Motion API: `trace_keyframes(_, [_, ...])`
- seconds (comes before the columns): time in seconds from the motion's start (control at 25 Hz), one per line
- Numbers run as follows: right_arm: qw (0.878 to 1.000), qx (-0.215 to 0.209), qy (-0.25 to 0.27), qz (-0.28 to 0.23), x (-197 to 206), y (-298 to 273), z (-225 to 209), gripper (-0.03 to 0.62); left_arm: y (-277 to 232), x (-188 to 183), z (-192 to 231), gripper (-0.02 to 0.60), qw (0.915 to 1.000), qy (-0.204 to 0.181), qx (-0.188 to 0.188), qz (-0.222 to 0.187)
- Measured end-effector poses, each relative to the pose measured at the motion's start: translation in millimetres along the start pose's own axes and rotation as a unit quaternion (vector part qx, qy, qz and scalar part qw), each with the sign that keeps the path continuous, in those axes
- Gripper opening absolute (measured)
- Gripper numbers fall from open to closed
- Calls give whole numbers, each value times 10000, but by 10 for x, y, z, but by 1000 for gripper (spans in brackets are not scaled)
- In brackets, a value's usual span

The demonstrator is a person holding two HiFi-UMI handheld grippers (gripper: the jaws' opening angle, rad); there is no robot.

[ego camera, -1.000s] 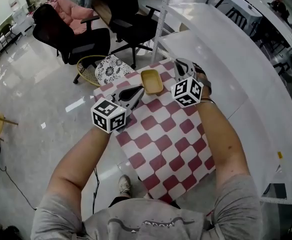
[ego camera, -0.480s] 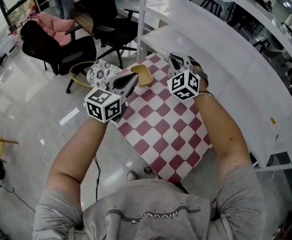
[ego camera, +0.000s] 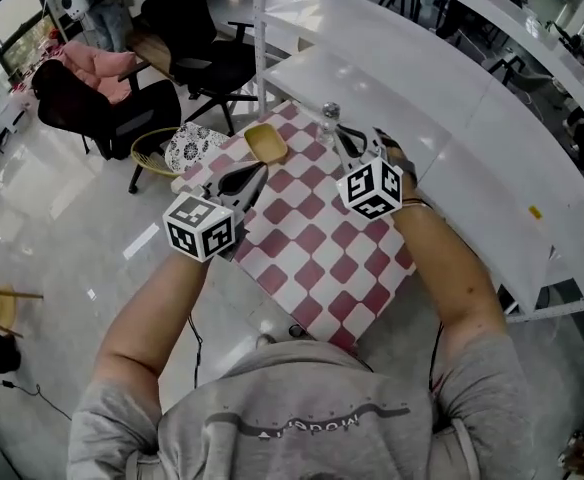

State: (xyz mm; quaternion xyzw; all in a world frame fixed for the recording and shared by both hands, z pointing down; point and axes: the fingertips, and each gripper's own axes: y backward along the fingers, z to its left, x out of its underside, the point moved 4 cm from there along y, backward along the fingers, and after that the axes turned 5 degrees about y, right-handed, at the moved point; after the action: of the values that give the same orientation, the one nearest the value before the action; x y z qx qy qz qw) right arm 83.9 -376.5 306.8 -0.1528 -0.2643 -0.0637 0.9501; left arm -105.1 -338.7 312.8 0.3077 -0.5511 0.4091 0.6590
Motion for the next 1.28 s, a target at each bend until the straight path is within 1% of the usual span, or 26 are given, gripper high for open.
trace_keyframes(0.12, [9997,-109,-149,-173,159,186,-23,35,-78,61,-199,14,10000,2,-93,10])
trace_keyframes(0.24, [9983,-264,-367,-366,371,338,-60,35,-194,182,-409,14,9996,44,-262,1])
trace_keyframes(0.36, [9953,-403,-685,-558,601,437,-131,34,-349,332,-582,14,9987,177,-479,2])
trace_keyframes(0.48, [9914,-564,-930,-726,801,508,-113,35,-449,492,-714,14,9968,330,-732,-26])
trace_keyframes(0.64, [9855,-815,-1156,-934,937,562,-13,35,-500,620,-842,14,9941,448,-977,-107])
trace_keyframes(0.76, [9820,-954,-1328,-945,974,572,99,35,-525,725,-910,14,9943,451,-965,-59])
trace_keyframes(1.0, [9735,-1033,-1880,-793,982,657,328,35,-493,927,-878,14,9958,559,-722,54])
trace_keyframes(1.28, [9598,-1190,-2478,-559,1108,724,702,35,-420,1241,-863,14,9959,688,-545,202])
